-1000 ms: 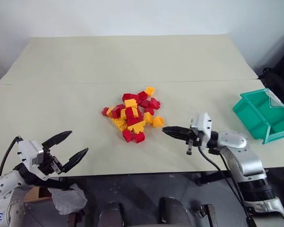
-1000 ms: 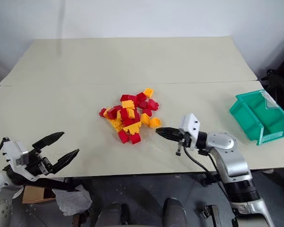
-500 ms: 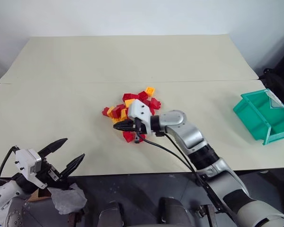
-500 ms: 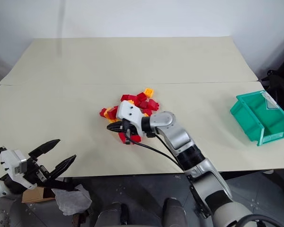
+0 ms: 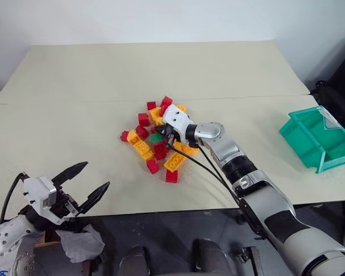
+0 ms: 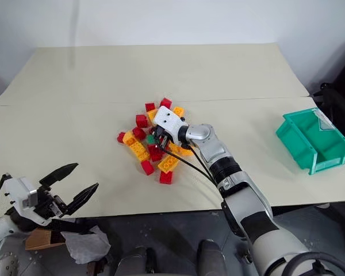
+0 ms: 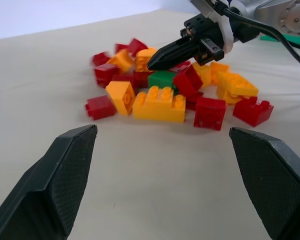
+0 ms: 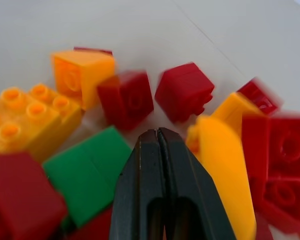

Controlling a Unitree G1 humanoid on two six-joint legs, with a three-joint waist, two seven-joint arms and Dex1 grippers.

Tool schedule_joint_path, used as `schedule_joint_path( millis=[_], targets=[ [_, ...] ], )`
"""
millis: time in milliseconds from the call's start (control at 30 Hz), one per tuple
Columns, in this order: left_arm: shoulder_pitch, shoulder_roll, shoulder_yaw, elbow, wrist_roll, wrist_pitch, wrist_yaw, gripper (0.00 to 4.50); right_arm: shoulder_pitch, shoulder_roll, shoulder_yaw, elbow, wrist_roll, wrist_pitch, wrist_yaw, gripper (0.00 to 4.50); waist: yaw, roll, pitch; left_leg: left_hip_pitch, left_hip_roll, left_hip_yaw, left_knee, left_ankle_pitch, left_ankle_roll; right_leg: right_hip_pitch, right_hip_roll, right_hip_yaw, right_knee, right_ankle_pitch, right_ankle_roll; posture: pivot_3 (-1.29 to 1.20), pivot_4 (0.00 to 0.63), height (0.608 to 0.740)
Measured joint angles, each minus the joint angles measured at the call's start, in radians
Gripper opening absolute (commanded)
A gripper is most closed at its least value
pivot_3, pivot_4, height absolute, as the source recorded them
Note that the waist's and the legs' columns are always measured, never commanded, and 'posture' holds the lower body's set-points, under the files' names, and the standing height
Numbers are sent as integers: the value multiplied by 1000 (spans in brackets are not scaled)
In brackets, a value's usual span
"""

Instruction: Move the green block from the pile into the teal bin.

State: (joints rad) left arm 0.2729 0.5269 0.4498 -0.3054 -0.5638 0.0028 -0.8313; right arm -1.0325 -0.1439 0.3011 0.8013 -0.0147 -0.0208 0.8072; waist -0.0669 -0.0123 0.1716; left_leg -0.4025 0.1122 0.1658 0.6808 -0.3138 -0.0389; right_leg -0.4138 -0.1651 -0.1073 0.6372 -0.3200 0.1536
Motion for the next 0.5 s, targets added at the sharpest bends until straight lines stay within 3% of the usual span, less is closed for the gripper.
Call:
schedule_joint_path(
  millis=[333, 500],
  targets=[
    [-17, 6, 0, 10, 0, 11, -14, 4500, 192, -92, 8, -289, 31, 19, 229, 60, -13, 0, 0, 0, 0, 0, 0, 0, 0, 0, 0, 0, 0, 0, 0, 0, 150, 740],
    [-24, 6, -6, 13, 0, 13, -15, 4500, 259, -170, -7, -381, 39, 35, 251, 60, -8, 0, 0, 0, 0, 0, 0, 0, 0, 1, 0, 0, -1, 0, 0, 0, 150, 740]
  ],
)
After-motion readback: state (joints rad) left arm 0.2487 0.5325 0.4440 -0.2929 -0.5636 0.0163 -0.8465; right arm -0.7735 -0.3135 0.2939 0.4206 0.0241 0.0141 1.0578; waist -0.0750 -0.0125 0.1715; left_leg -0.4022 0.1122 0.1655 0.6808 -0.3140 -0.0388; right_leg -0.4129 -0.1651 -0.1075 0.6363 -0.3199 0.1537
